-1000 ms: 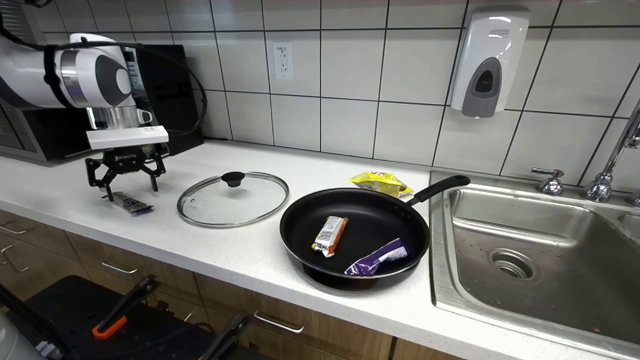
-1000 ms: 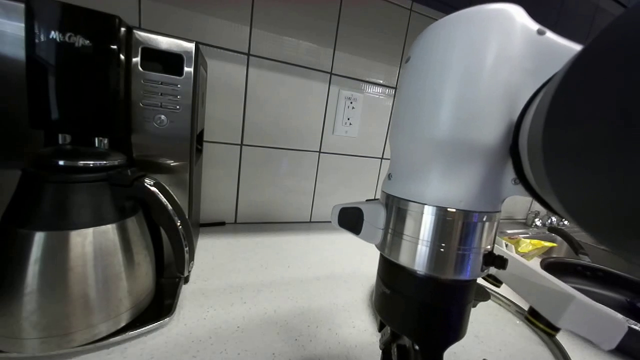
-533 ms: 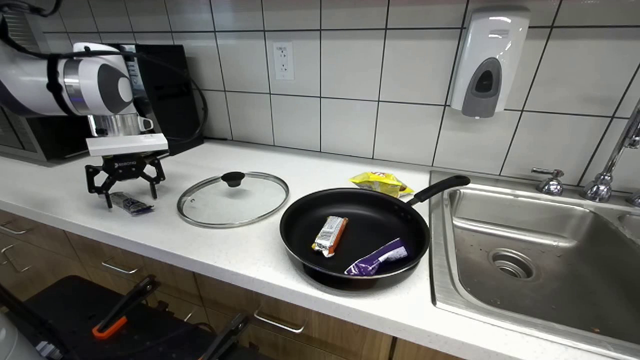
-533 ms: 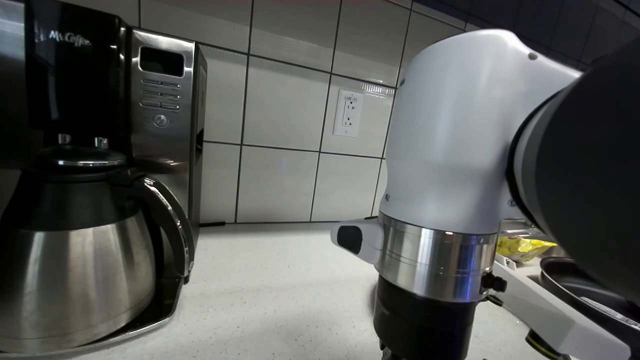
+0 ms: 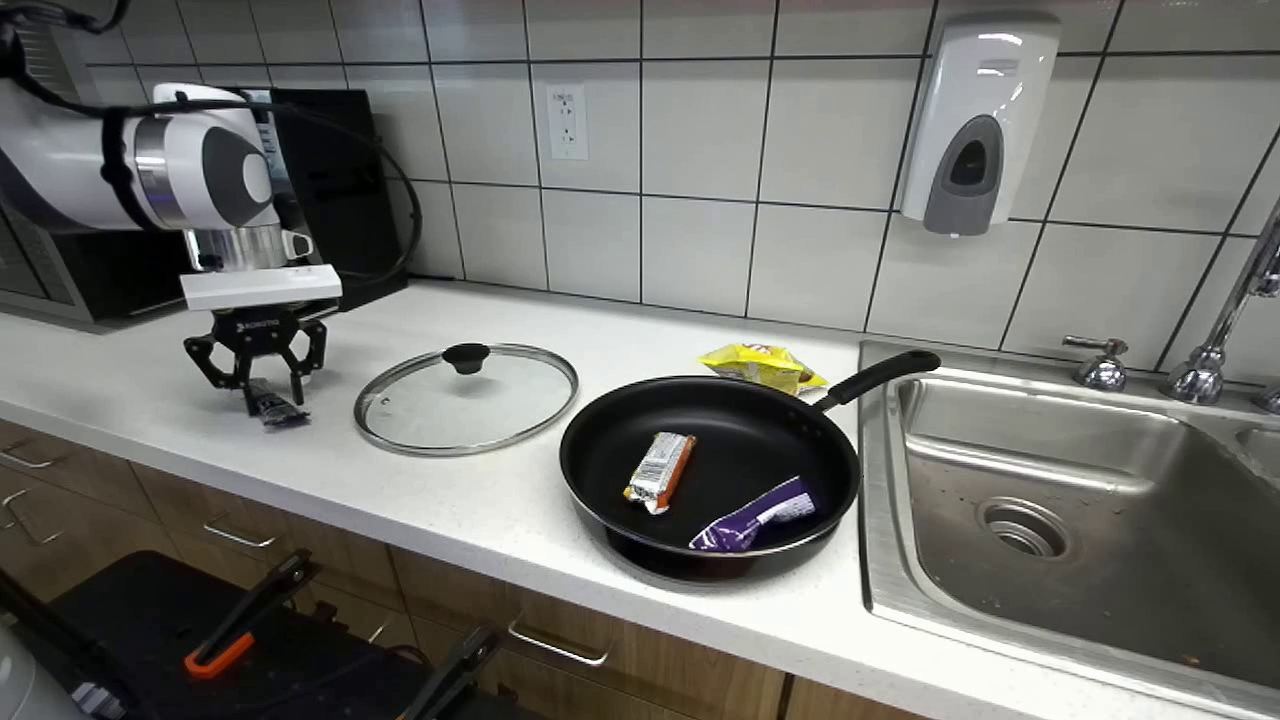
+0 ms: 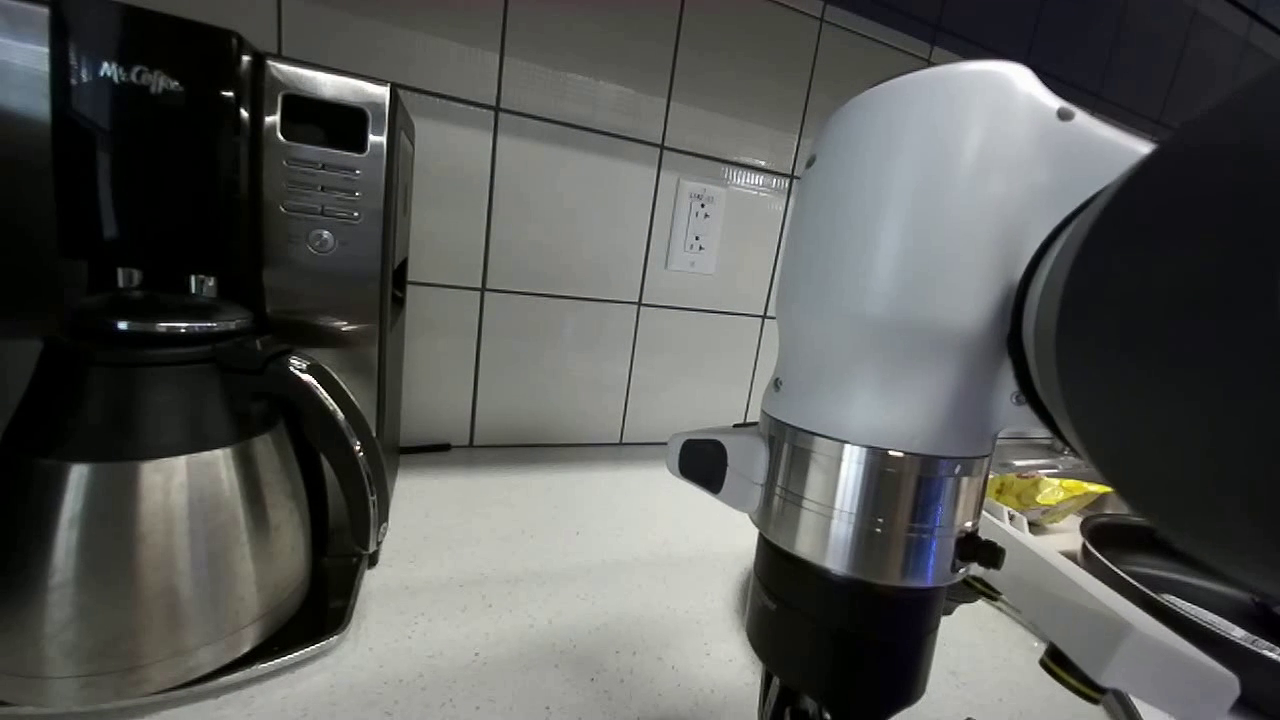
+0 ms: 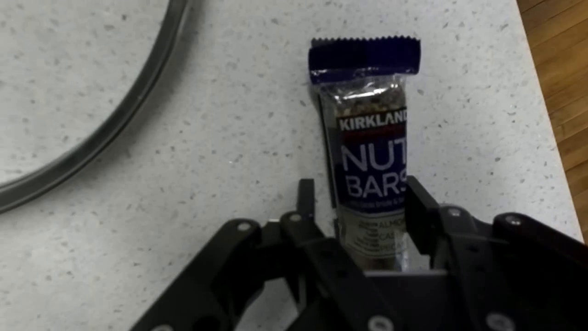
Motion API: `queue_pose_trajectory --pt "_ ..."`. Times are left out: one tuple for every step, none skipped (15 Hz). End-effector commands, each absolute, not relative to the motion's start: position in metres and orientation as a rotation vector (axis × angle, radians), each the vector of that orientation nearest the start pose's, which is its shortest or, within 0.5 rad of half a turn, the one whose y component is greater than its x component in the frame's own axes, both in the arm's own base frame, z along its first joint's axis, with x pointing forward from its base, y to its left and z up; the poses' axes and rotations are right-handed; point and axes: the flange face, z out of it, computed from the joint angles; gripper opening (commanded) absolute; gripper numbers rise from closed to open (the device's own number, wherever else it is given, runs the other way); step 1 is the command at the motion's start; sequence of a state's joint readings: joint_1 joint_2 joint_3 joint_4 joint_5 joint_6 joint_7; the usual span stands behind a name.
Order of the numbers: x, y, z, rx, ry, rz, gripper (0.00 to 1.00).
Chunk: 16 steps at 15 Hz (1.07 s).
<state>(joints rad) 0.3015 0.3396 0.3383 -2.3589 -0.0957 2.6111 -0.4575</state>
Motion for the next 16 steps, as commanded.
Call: queue_pose_trajectory --pt "0.405 0.292 0.198 -2.636 -1.645 0.064 0.19" --pt "0.408 0.287 0.201 -2.654 -1.629 0.053 0.12" --pt "0.411 0.281 0.204 -2.673 -1.611 0.047 0.03" --pt "0.415 0.275 0.211 -2.696 -1.591 0.026 0.02" --pt "0.419 0.268 0.218 -2.715 -1.58 0.007 0.04" --pt "0.424 0.261 0.225 -2.742 -1.572 -0.005 0.04" --pt "0.43 0.255 0.233 -2.764 -1.566 -0.025 0.04" --pt "0.434 0.248 0.242 -2.786 -1.56 -0.048 0.03" --pt "0.439 0.243 0.25 -2.802 -1.554 -0.072 0.04" --pt "0.442 0.236 0.259 -2.824 -1.546 -0.096 0.04" --pt "0.446 0.229 0.267 -2.847 -1.535 -0.116 0.04" --pt "0.449 0.22 0.275 -2.877 -1.513 -0.137 0.04" --pt "0.452 0.212 0.281 -2.904 -1.483 -0.155 0.04" --pt "0.453 0.201 0.287 -2.941 -1.441 -0.168 0.04" --pt "0.455 0.192 0.293 -2.972 -1.402 -0.171 0.04" --pt "0.455 0.18 0.299 -3.007 -1.357 -0.167 0.04"
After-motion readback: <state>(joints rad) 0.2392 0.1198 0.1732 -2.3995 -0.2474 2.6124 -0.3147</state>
